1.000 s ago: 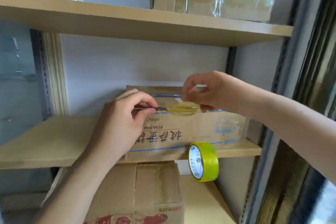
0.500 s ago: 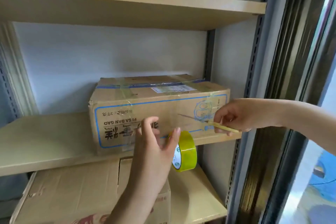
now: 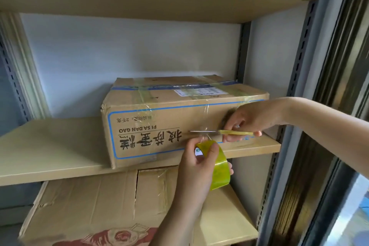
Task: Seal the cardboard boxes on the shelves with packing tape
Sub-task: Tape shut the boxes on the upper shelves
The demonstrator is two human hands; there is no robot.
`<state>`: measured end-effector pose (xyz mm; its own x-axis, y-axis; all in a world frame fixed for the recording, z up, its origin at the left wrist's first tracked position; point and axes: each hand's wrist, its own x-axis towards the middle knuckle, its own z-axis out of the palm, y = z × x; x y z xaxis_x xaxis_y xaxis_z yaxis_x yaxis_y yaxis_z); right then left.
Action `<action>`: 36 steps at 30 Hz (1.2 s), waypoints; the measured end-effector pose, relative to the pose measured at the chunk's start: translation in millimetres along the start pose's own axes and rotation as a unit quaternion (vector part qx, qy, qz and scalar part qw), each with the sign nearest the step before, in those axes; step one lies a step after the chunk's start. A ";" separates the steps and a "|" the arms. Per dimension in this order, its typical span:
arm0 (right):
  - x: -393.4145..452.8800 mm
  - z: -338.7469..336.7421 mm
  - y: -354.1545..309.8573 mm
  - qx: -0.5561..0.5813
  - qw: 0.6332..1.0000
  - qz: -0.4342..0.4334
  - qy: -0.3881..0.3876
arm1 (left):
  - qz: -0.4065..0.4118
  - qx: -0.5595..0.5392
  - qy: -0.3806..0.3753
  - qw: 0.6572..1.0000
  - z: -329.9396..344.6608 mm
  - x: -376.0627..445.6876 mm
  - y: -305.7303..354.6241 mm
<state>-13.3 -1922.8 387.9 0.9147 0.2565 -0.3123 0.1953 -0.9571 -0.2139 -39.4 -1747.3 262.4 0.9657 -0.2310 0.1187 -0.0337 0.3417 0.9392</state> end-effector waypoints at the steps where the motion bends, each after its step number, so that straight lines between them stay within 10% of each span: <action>1: 4.5 0.4 -4.8 -0.006 1.000 -0.008 0.011 | 0.006 0.001 0.007 1.000 -3.3 -0.8 1.3; 9: 7.9 33.8 -76.6 0.000 0.993 -0.101 0.069 | -0.042 0.042 -0.031 0.998 -68.7 -46.3 7.7; 15: 69.6 66.4 -250.2 -0.033 0.967 -0.185 0.174 | -0.032 0.054 0.146 0.987 -192.9 -84.7 41.5; 26: 202.0 87.4 -350.5 -0.237 0.907 -0.071 0.342 | 0.026 0.117 0.229 0.966 -315.9 -94.2 108.8; 36: 203.3 132.4 -386.5 0.131 0.894 -0.313 0.292 | 0.012 0.190 0.199 0.961 -352.9 -84.1 121.3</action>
<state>50.2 -1482.9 284.5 0.6986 0.5432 0.4657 0.7144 -0.5660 -0.4113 -33.8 -1365.0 252.7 0.9829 0.1660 0.0799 -0.0756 -0.0322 0.9966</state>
